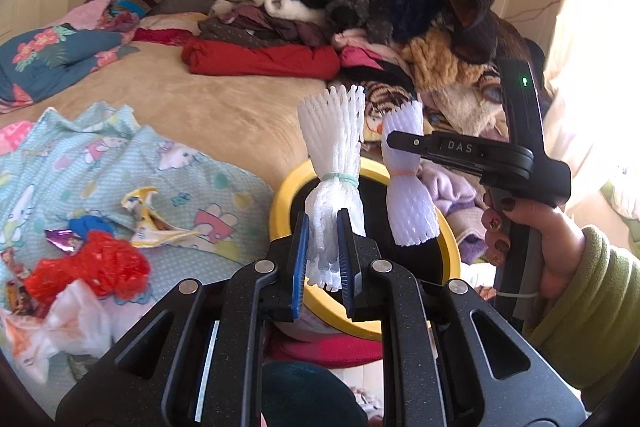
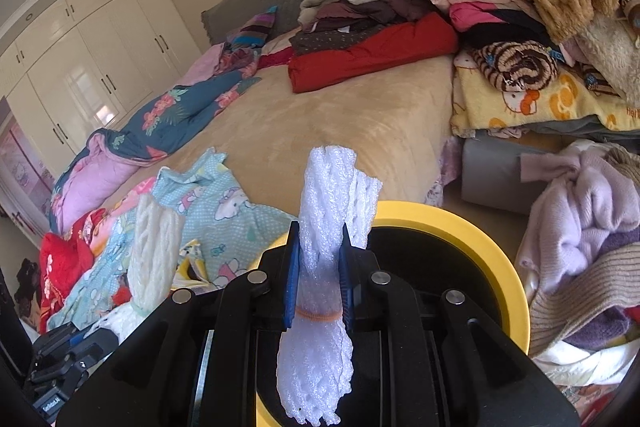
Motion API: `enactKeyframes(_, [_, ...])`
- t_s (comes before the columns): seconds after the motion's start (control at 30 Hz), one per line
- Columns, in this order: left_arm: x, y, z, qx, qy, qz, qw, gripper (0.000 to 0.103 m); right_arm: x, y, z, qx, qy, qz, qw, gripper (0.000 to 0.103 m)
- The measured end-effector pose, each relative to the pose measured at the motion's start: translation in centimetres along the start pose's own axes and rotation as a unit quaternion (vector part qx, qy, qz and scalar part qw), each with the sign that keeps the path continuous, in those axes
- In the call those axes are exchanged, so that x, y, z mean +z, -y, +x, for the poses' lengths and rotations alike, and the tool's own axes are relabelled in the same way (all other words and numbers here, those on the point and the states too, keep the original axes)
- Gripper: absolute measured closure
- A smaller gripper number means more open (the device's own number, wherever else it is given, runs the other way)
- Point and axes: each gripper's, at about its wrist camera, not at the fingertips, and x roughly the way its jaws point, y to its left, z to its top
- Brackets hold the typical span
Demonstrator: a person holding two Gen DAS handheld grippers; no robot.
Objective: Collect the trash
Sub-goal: 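Carry both white mesh nets over the yellow bin and open both tools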
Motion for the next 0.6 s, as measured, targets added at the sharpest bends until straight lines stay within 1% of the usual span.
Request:
enactKeyframes(0.1, [-0.3,0.5,1.1,-0.005,-0.014,0.008,0.9999,0.094,-0.3,0.7,0.1,-0.009,-0.003,0.004,1.000,0.084])
enactKeyframes(0.4, [-1.0,1.5,4.7,-0.010,-0.053,0.025,0.9982,0.093,-1.0,3.0,0.2,-0.024,-0.008,0.021,0.999,0.084])
enactKeyframes(0.43, [-0.9,1.5,5.0,-0.011,-0.055,0.024,0.9981,0.093,-1.1,3.1,0.2,-0.026,-0.009,0.022,0.999,0.082])
enactKeyframes(0.5, [-0.9,1.6,5.4,-0.011,-0.056,0.023,0.9981,0.091,-1.2,3.5,0.2,-0.028,-0.008,0.027,0.999,0.073])
enactKeyframes(0.53, [-0.8,1.6,5.5,-0.005,-0.054,0.025,0.9982,0.081,-1.3,3.6,0.1,-0.029,-0.007,0.028,0.999,0.060])
enactKeyframes(0.57, [-0.7,1.4,5.4,0.006,-0.050,0.025,0.9984,0.061,-1.4,3.7,0.0,-0.030,-0.005,0.031,0.999,0.046])
enactKeyframes(0.6, [-0.7,1.3,5.3,0.014,-0.046,0.022,0.9986,0.049,-1.5,3.8,0.0,-0.031,-0.004,0.033,0.999,0.040])
